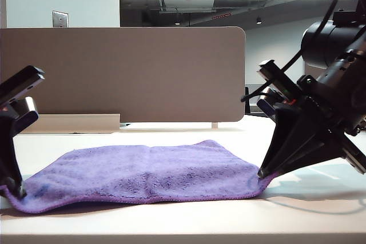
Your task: Fold the bottom of the cloth upward, then fold it vertically to form a square shape.
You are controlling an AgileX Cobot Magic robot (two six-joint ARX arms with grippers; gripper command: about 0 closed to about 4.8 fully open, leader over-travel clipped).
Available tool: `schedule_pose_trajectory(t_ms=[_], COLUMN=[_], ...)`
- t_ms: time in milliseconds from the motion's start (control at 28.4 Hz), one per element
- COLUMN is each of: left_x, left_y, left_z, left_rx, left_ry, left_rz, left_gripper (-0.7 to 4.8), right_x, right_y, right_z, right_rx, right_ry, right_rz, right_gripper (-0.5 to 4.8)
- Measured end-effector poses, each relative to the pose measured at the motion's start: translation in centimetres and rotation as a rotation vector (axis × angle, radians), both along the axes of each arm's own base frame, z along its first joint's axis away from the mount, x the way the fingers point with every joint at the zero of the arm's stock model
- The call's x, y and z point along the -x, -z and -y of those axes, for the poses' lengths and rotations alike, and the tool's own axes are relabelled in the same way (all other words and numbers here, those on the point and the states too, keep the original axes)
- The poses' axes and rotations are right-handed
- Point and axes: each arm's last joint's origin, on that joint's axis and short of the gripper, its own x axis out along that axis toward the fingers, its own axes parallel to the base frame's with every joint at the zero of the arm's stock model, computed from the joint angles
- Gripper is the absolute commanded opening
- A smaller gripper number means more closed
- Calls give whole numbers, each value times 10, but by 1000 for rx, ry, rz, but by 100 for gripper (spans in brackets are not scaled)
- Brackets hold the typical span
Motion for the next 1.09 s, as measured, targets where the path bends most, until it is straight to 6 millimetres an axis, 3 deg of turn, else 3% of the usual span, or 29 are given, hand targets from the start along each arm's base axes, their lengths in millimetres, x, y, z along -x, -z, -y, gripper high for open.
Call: schedule_pose_trajectory(t_ms=[423, 740, 1092], left_x=[1, 11, 23], left_y=[-1, -6, -17], left_z=[1, 9, 25], left_rx=[35, 32, 2], left_ry=[14, 96, 142], left_rz=[-8, -6, 31], left_gripper=[-5, -5, -5], right_x=[11, 25, 52], right_y=[2, -22, 1], right_z=[4, 10, 13], right_rx=[57, 74, 127], right_ry=[-43, -67, -101], right_rz=[-74, -24, -113], right_gripper=[-2, -2, -1])
